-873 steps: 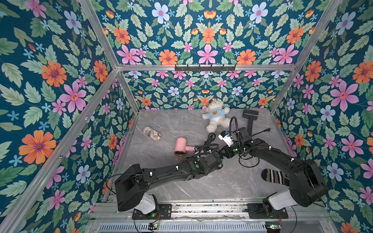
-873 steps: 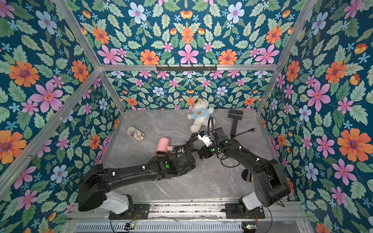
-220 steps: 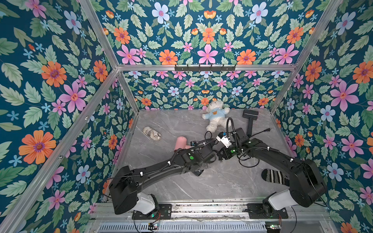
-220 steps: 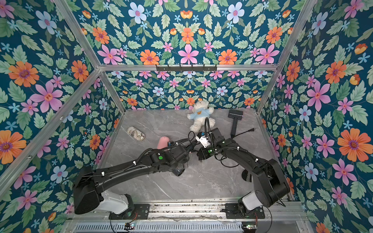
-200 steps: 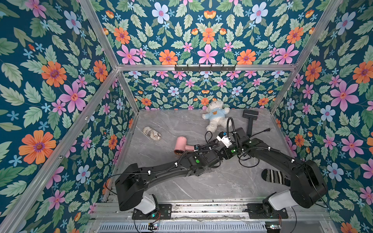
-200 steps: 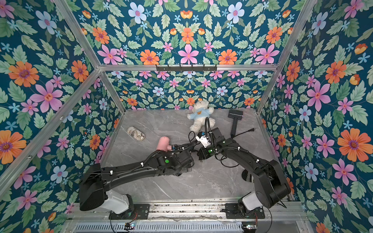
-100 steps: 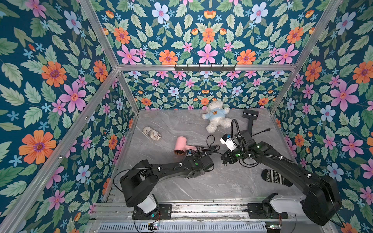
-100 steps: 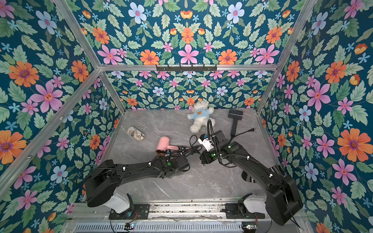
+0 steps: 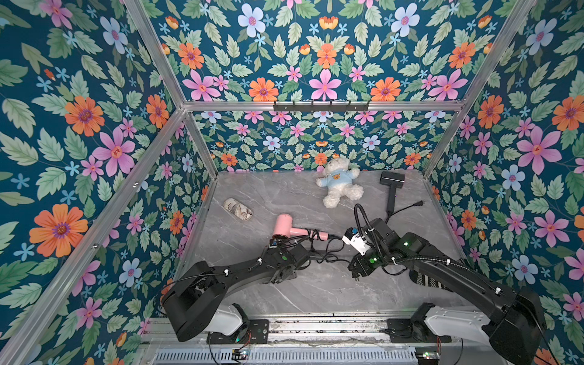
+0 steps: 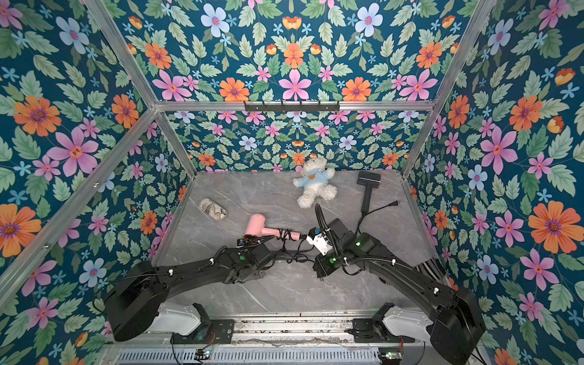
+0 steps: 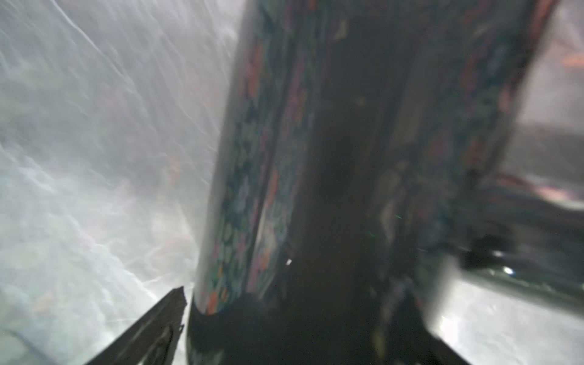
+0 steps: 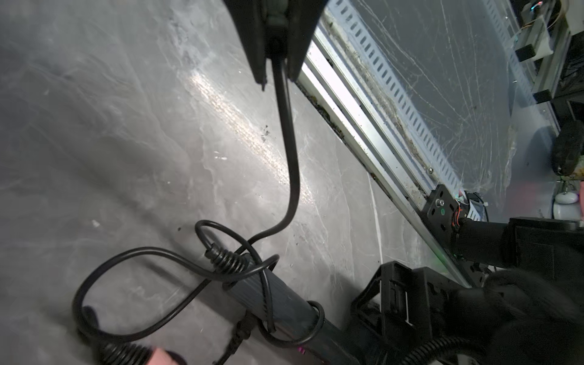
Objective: Wrap the cord around the hair dryer
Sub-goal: Adjust the hair dryer at the center of the board.
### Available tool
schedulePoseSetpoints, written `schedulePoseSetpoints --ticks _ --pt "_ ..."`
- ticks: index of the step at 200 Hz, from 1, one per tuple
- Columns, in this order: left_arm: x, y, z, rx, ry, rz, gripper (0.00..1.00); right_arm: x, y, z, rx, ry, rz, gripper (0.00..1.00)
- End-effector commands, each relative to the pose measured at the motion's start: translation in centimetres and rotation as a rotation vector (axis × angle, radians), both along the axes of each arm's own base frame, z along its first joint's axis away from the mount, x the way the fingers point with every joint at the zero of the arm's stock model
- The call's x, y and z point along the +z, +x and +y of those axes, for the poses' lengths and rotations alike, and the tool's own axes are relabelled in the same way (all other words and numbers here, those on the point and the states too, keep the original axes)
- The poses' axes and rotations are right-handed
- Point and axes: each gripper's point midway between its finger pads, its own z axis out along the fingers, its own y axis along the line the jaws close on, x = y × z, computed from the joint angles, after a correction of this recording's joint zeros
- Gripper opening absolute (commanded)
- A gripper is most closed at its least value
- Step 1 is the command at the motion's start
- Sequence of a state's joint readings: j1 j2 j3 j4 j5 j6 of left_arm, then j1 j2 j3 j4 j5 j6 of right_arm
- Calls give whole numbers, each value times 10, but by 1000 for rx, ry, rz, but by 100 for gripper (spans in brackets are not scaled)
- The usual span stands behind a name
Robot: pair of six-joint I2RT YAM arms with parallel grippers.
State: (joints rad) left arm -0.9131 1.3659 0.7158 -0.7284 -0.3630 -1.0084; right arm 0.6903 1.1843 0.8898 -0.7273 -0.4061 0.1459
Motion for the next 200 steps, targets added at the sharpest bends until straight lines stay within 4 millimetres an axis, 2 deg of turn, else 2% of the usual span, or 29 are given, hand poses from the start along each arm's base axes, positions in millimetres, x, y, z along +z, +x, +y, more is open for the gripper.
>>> schedulePoseSetpoints --ticks 1,19,33,45,57,73,106,129,147,200 --pt "22 -1 -26 -148 -82 18 99 -2 1 4 -46 16 36 0" --pt "55 -5 -48 -229 -193 31 99 -1 6 8 -49 17 34 0" --pt "82 -2 -54 -249 -242 -1 99 0 11 12 -50 17 33 0" --pt "98 4 -36 -205 -193 -26 99 0 14 15 -47 19 38 0" --pt "103 12 -22 -175 -153 -34 99 -2 16 19 -38 24 45 0" --pt "96 20 -14 -174 -119 -10 99 -5 18 23 -31 24 51 0" --pt "77 39 -15 -227 -68 58 99 -9 20 23 -19 9 54 0" --pt "70 60 -9 -223 -62 71 99 -11 19 23 -19 8 57 0" --pt "60 74 -13 -236 -78 85 99 -13 19 22 -20 4 60 0" --pt "21 84 -22 -280 -76 181 99 -17 19 22 -17 -7 60 0"
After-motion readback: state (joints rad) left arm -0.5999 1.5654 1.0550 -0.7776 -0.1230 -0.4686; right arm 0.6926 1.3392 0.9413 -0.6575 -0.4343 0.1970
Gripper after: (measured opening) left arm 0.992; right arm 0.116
